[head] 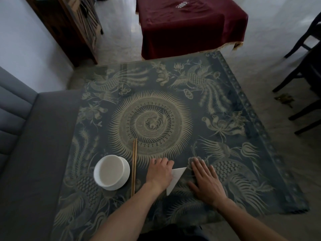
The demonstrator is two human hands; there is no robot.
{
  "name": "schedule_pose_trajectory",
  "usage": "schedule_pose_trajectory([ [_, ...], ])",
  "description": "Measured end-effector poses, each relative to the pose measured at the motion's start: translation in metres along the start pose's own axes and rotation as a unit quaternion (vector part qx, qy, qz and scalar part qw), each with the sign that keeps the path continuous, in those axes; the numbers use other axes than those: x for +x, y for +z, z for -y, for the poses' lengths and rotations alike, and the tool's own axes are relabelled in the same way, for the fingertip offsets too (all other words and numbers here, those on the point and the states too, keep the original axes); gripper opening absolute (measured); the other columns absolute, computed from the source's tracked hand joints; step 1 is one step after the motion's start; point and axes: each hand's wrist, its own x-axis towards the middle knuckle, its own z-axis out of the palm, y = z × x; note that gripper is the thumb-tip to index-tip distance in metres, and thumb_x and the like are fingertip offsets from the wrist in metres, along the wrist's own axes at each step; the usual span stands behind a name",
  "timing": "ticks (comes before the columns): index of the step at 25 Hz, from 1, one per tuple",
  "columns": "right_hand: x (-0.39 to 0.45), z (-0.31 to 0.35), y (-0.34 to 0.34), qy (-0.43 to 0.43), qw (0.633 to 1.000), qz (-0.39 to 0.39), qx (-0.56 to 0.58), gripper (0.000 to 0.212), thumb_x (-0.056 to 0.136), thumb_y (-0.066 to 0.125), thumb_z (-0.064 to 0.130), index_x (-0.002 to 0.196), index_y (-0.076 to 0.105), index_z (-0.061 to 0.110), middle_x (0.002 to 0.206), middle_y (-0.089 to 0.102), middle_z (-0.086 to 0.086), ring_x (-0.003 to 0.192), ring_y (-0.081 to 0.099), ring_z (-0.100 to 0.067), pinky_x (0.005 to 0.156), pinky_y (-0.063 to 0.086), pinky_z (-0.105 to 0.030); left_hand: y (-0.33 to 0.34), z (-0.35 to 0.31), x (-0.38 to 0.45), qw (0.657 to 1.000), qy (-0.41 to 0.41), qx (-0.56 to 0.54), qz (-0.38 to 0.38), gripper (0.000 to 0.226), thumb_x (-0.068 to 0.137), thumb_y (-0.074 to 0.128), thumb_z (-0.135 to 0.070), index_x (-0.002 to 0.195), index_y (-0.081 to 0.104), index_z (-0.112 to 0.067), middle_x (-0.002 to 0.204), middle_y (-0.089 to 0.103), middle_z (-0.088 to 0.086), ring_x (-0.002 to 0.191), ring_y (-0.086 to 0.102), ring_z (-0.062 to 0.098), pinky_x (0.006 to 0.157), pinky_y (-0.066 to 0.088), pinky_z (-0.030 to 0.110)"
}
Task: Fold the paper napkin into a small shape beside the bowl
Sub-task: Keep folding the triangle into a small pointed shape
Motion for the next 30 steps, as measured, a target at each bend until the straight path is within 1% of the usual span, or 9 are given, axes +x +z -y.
schedule_pose_trajectory([
  [4, 0.002, 0.010, -0.004, 0.009, 0.999, -0.031, 0.031, 0.072, 0.095, 0.042, 0.054, 0.154, 0.016, 0.022, 0.163, 0.006, -0.001, 0.148, -0.006, -0.019, 0.118, -0.002, -0.043, -0.001, -0.001, 0.012, 0.998, -0.020, -0.024, 0.046, 0.029, 0.086, 0.055, -0.036, 0.111, 0.051, -0.022, 0.115, 0.060, 0.002, 0.114, 0.048, 0.025, 0.098, 0.031, 0.047],
  [8, 0.006, 0.027, -0.008, -0.003, 0.996, -0.081, 0.046, 0.060, 0.089, 0.055, 0.055, 0.138, 0.051, 0.020, 0.151, 0.039, -0.001, 0.144, 0.022, -0.023, 0.117, 0.010, -0.044, 0.009, 0.000, 0.008, 0.990, -0.095, -0.086, 0.054, 0.035, 0.085, 0.055, -0.049, 0.104, 0.058, -0.019, 0.114, 0.050, 0.003, 0.113, 0.041, 0.025, 0.096, 0.036, 0.045],
  [12, 0.013, 0.043, -0.012, 0.036, 0.996, -0.073, 0.044, 0.067, 0.081, 0.057, 0.064, 0.135, 0.050, 0.024, 0.139, 0.046, 0.004, 0.134, 0.031, -0.021, 0.111, 0.023, -0.042, 0.013, -0.006, -0.004, 0.976, -0.136, -0.167, 0.024, 0.015, 0.083, 0.060, -0.034, 0.090, 0.051, -0.024, 0.100, 0.053, -0.003, 0.103, 0.051, 0.022, 0.085, 0.037, 0.039],
  [14, 0.017, 0.049, -0.015, 0.055, 0.995, -0.064, 0.053, 0.066, 0.079, 0.059, 0.063, 0.134, 0.048, 0.028, 0.133, 0.046, 0.007, 0.126, 0.032, -0.020, 0.103, 0.029, -0.040, 0.013, -0.006, -0.006, 0.963, -0.154, -0.218, 0.025, 0.017, 0.082, 0.062, -0.029, 0.089, 0.046, -0.028, 0.090, 0.055, -0.008, 0.096, 0.057, 0.019, 0.081, 0.035, 0.038],
  [18, 0.026, 0.056, -0.020, 0.081, 0.989, -0.039, 0.116, 0.058, 0.077, 0.067, 0.053, 0.128, 0.049, 0.032, 0.125, 0.048, 0.006, 0.115, 0.036, -0.021, 0.095, 0.035, -0.036, 0.012, -0.001, -0.005, 0.954, -0.167, -0.248, 0.037, 0.026, 0.084, 0.065, -0.031, 0.107, 0.054, -0.029, 0.103, 0.065, -0.008, 0.101, 0.058, 0.015, 0.088, 0.035, 0.040],
  [22, 0.028, 0.058, -0.017, 0.090, 0.974, -0.028, 0.206, 0.059, 0.073, 0.074, 0.034, 0.126, 0.048, 0.032, 0.123, 0.049, 0.005, 0.115, 0.039, -0.022, 0.092, 0.041, -0.038, 0.018, -0.002, -0.008, 0.962, -0.146, -0.227, 0.037, 0.015, 0.085, 0.065, -0.034, 0.096, 0.061, -0.025, 0.107, 0.058, -0.001, 0.104, 0.052, 0.020, 0.085, 0.039, 0.039],
  [25, 0.029, 0.056, -0.015, 0.088, 0.973, -0.024, 0.213, 0.062, 0.073, 0.074, 0.034, 0.129, 0.047, 0.032, 0.120, 0.050, 0.007, 0.111, 0.039, -0.021, 0.091, 0.041, -0.038, 0.019, 0.003, -0.008, 0.949, -0.154, -0.272, 0.048, 0.012, 0.082, 0.067, -0.035, 0.089, 0.060, -0.029, 0.101, 0.053, -0.004, 0.102, 0.051, 0.019, 0.084, 0.044, 0.039],
  [27, 0.032, 0.054, -0.016, 0.084, 0.973, -0.016, 0.213, 0.048, 0.075, 0.073, 0.036, 0.120, 0.056, 0.029, 0.111, 0.055, 0.008, 0.106, 0.042, -0.021, 0.087, 0.042, -0.037, 0.017, 0.010, -0.007, 0.942, -0.146, -0.296, 0.056, 0.012, 0.082, 0.069, -0.034, 0.091, 0.062, -0.029, 0.098, 0.055, -0.007, 0.099, 0.054, 0.018, 0.085, 0.046, 0.038],
  [30, 0.034, 0.052, -0.016, 0.062, 0.983, -0.022, 0.171, 0.019, 0.077, 0.070, 0.037, 0.089, 0.063, 0.024, 0.094, 0.058, 0.006, 0.096, 0.047, -0.022, 0.075, 0.041, -0.036, 0.018, 0.019, -0.008, 0.940, -0.117, -0.315, 0.059, 0.013, 0.082, 0.071, -0.032, 0.093, 0.066, -0.028, 0.098, 0.059, -0.006, 0.096, 0.057, 0.016, 0.084, 0.049, 0.038],
])
